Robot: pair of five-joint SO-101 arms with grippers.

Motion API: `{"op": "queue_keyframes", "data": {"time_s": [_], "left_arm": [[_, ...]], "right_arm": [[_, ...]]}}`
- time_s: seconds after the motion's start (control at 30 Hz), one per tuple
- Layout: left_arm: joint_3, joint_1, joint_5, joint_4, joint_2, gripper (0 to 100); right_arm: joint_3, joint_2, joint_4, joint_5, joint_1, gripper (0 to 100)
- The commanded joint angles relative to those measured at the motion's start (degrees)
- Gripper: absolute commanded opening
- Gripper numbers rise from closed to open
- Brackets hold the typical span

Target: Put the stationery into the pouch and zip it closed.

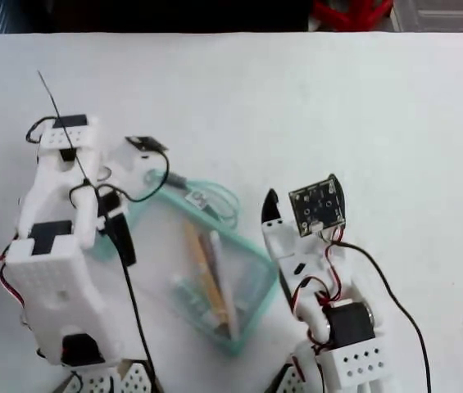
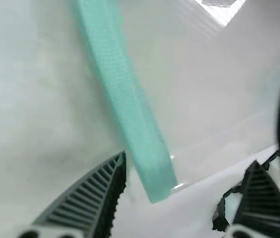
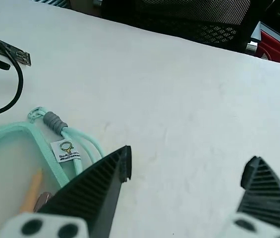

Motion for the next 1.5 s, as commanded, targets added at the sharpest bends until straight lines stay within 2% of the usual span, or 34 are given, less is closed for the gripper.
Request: {"op": "queue_keyframes", "data": {"time_s": [0.0,0.07,0.23,0.3,0.37,0.63,0.73,0.83,0.9,1.17,1.33,1.47], "left_arm": [[-1.8,1.6,-0.4,2.6,-1.3,35],[-1.3,4.2,-0.4,2.7,0.4,31],[-1.8,9.9,-0.2,2.8,5.3,8],[-1.8,10.6,0.2,3.5,5.9,2],[-2.0,10.6,2.2,3.6,5.8,4],[-8.6,10.4,5.8,4.4,2.4,2],[-10.5,10.9,8.2,4.4,-4.4,2],[-16.4,10.9,15.2,4.4,-15.3,2],[-21.2,11.2,17.1,4.4,-23.2,2],[-24.9,21.6,21.9,4.0,-48.3,2],[-24.9,26.2,30.5,0.4,-50.0,2],[-24.9,26.2,39.4,-6.2,-49.6,2]], "right_arm": [[-0.4,-0.6,-1.2,0.7,-0.1,34.7],[-0.4,-0.6,-1.2,0.7,-0.1,34.7],[-0.4,-0.6,-1.2,0.7,-0.1,34.7],[-0.4,-0.6,-1.2,0.7,-0.1,34.7],[-0.4,-0.6,-1.2,0.7,-0.1,34.7],[-0.4,-0.6,-1.2,0.7,0.0,34.7],[-0.4,-0.6,-1.2,0.7,0.1,34.7],[-0.4,-0.6,-1.2,0.7,0.1,34.7],[-0.4,-0.6,-1.2,0.7,0.1,34.7],[-0.4,-0.6,-1.2,0.3,0.2,34.7],[-1.3,-1.1,-2.3,0.0,-0.2,34.8],[-1.4,-6.5,-4.6,-6.9,-0.1,35.0]]}}
